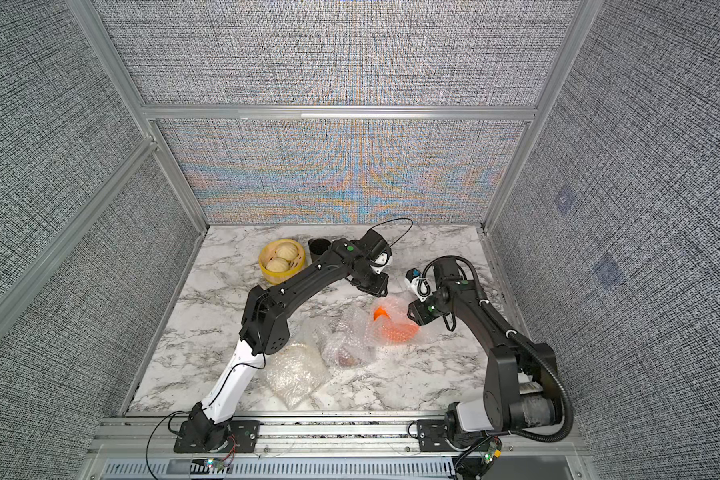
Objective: Unpack dinner plates from bubble wrap
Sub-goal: Unwrap the bubble wrap at the center of the board.
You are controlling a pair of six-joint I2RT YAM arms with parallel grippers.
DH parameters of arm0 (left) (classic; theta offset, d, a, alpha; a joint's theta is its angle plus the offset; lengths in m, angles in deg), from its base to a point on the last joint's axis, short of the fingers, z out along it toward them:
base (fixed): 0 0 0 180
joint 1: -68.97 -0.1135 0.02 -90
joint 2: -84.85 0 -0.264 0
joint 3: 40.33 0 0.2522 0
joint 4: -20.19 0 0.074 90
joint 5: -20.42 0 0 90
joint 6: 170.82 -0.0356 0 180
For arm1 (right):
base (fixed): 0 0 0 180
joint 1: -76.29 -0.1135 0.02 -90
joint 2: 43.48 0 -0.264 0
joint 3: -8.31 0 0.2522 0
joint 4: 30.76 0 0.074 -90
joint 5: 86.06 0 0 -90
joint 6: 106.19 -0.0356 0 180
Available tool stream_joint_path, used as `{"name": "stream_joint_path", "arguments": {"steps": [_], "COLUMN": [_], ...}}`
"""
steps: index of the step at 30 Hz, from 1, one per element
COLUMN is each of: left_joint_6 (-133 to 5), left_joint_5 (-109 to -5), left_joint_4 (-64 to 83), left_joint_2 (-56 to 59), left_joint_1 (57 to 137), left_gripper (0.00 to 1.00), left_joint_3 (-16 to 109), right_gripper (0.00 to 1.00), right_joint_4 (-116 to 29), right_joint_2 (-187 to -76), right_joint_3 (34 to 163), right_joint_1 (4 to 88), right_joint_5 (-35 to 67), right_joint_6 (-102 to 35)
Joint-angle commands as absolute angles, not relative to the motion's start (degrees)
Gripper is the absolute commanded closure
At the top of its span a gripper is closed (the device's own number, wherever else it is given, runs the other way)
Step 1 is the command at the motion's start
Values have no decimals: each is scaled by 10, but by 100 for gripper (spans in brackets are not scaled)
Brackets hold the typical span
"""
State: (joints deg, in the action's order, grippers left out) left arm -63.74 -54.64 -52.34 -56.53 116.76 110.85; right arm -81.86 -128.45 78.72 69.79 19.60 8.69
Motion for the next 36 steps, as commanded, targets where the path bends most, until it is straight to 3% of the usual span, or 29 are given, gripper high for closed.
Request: {"name": "stream_joint_path", "arguments": {"steps": [1,7,14,19,23,25,28,30,32,36], "left_joint_6": [-646,-649,-661,-662,-664,-663,-657,-655,-654,-648], "left_joint_5": [-547,-570,-574,-572,-573,-563,-553,-549,-546,-543], "left_joint_4": [-553,-568,-576,-586,-585,-581,-577,-568,-563,-564], "left_joint_2": [-580,-587,-595,-615,-616,-615,-611,-605,-602,-599], "left_joint_1": [1166,1166,1166,1167,1165,1164,1165,1164,1165,1165], "left_gripper": [62,64,68,82,82,81,79,78,78,75], "left_joint_3": [1120,1113,1120,1152,1163,1163,1160,1149,1142,1136], "right_gripper": [49,47,51,84,90,80,47,18,9,7], "right_joint_4": [-834,-754,-743,-709,-737,-742,-755,-781,-792,-772], "right_joint_2": [-1319,-1336,-1399,-1382,-1341,-1308,-1262,-1256,-1256,-1281], "right_joint_3": [818,808,834,836,832,811,794,796,797,794], "right_joint_1": [686,637,636,655,680,665,636,627,615,601], "right_joint_5": [139,25,22,30,38,57,98,127,138,109], "right_joint_6": [141,183,192,121,37,47,74,76,80,95]}}
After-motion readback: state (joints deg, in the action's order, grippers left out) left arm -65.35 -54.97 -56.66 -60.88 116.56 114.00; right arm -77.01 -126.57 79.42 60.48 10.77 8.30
